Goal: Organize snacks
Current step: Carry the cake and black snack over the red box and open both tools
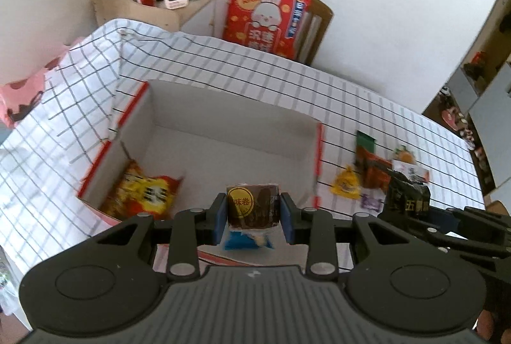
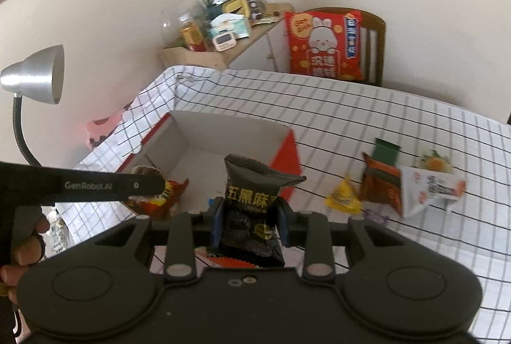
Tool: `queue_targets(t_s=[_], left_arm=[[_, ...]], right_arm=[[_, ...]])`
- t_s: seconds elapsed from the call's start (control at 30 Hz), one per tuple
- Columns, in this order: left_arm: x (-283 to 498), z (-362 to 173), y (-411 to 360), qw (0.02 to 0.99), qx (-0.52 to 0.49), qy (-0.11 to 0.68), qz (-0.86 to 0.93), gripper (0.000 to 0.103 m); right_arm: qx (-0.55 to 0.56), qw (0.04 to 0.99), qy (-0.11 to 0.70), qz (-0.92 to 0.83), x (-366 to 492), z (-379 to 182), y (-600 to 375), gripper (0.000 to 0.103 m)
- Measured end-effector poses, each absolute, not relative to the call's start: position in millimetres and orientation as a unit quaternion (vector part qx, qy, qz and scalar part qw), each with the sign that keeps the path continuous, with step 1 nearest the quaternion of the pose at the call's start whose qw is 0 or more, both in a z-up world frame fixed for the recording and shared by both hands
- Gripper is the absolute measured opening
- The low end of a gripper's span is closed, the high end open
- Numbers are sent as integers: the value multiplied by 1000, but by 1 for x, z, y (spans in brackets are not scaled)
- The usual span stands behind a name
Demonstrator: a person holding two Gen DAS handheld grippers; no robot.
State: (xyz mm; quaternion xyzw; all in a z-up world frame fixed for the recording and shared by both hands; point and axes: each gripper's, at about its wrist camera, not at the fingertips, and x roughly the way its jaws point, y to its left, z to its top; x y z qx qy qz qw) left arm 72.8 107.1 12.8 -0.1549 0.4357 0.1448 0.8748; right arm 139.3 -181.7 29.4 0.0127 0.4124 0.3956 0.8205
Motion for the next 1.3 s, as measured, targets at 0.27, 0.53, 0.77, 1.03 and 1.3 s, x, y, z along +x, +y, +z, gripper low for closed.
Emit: queue_targets(t_s=[0.27, 0.53, 0.77, 1.03, 1.3], left_arm=[[76, -3, 153, 873, -148, 436, 160, 33], [93, -32, 189, 866, -138, 449, 172, 33], [115, -58, 213, 858, -136, 465, 171, 33], [136, -83, 221, 849, -126, 483, 170, 33], [148, -102, 219, 838, -116, 507, 165, 34]], right_arm=[[9, 813, 425, 397, 140, 17, -125, 32], [-5, 811, 445, 379, 152, -7, -82, 32], [-34, 814, 452, 364, 163, -31, -50, 32], [-64, 800, 480, 353, 177, -60, -25, 32], [-76, 793, 494, 347, 184, -75, -14, 32]])
